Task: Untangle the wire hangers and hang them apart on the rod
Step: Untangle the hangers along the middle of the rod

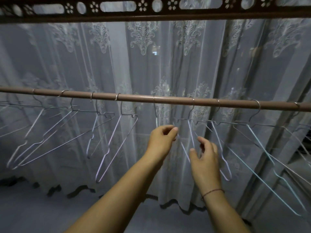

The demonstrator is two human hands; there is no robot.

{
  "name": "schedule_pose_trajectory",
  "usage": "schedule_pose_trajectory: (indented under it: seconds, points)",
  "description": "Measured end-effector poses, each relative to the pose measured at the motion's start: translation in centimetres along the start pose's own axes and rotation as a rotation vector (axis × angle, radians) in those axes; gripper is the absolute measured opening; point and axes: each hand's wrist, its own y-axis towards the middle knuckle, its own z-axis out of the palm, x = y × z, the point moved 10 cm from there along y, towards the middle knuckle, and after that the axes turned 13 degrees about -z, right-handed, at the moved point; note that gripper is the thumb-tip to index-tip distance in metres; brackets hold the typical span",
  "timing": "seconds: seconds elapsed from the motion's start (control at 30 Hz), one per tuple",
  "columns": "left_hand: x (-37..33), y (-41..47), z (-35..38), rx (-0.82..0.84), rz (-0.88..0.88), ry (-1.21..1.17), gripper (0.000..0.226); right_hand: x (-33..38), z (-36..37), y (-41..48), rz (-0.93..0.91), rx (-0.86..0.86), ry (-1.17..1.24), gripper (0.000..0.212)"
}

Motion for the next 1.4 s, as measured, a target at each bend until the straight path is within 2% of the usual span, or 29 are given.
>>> schedule_pose_trajectory:
  seconds: [0.13, 0.27, 0.37, 0.47, 0.53, 0.63, 0.8, 1.03, 1.13, 1.23, 1.4]
  points:
    - [-2.2, -0.7, -6.2, -0.121, 0.122, -0.046, 0.023, 4.7, 2.5, -1.3, -0.156, -0.024, 0.102, 0.036]
    - [-2.8, 0.6, -13.5, -0.284, 0.163, -0.041, 0.023, 7.7, 8.6, -2.6, -0.155, 0.138, 0.249, 0.032]
    - [-1.7, 2.3, -17.2, -0.324, 0.129, -0.034, 0.021, 7.8, 13.8, -3.3, -0.097, 0.255, 0.223, 0.031]
    - [-0.2, 4.2, -18.5, -0.246, 0.042, 0.027, 0.013, 6.5, 18.3, -3.6, 0.036, 0.306, 0.186, 0.036]
    - [0.8, 5.3, -18.6, -0.152, -0.035, 0.037, 0.023, 6.0, 20.6, -3.8, 0.117, 0.305, 0.229, 0.034]
    - [2.3, 6.4, -18.0, 0.019, -0.172, -0.062, 0.024, 5.3, 22.9, -4.2, 0.212, 0.263, 0.301, 0.030]
    - [3.1, 7.3, -17.6, 0.128, -0.267, -0.150, 0.011, 5.7, 24.4, -4.7, 0.237, 0.239, 0.386, 0.011]
    - [1.8, 9.4, -16.4, 0.112, -0.286, -0.236, 0.023, 7.2, 24.0, -1.4, 0.132, 0.209, 0.383, 0.024]
    - [1.4, 10.5, -15.4, 0.104, -0.313, -0.270, 0.024, 7.3, 23.7, 0.3, 0.113, 0.210, 0.365, 0.022]
    - [2.1, 11.4, -14.6, 0.086, -0.309, -0.276, 0.028, 5.8, 23.4, 0.5, 0.132, 0.210, 0.343, 0.014]
    - [7.2, 10.7, -14.2, 0.045, -0.370, -0.215, 0.030, 1.1, 21.9, -1.5, 0.257, 0.187, 0.297, 0.017]
